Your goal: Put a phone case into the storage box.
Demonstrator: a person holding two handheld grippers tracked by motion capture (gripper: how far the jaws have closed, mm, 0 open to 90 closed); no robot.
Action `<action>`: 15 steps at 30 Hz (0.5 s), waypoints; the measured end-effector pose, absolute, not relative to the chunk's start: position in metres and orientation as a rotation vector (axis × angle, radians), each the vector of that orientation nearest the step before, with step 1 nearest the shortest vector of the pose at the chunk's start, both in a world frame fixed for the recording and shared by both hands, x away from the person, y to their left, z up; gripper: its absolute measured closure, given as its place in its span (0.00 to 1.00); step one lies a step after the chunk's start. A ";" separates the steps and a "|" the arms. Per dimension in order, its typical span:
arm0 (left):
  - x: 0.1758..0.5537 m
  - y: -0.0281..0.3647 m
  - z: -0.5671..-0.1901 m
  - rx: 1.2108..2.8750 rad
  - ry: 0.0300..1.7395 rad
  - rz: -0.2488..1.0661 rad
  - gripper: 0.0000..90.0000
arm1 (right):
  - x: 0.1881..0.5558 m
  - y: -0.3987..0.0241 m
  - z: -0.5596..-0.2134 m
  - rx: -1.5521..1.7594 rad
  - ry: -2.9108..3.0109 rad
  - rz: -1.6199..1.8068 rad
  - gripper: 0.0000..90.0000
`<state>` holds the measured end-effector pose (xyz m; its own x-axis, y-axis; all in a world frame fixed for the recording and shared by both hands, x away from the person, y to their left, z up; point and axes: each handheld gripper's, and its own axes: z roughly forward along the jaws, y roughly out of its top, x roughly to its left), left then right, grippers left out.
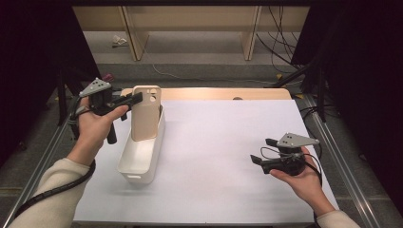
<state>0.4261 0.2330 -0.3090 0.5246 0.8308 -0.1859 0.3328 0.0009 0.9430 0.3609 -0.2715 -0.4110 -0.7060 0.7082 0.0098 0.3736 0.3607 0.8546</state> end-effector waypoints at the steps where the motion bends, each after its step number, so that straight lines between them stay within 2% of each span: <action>1: 0.426 0.234 -0.309 1.581 1.023 0.528 0.90 | 0.361 -0.272 -0.411 0.951 2.264 1.284 0.18; 15: 0.432 0.241 -0.312 1.572 1.022 0.559 0.90 | 0.361 -0.272 -0.411 0.960 2.251 1.295 0.18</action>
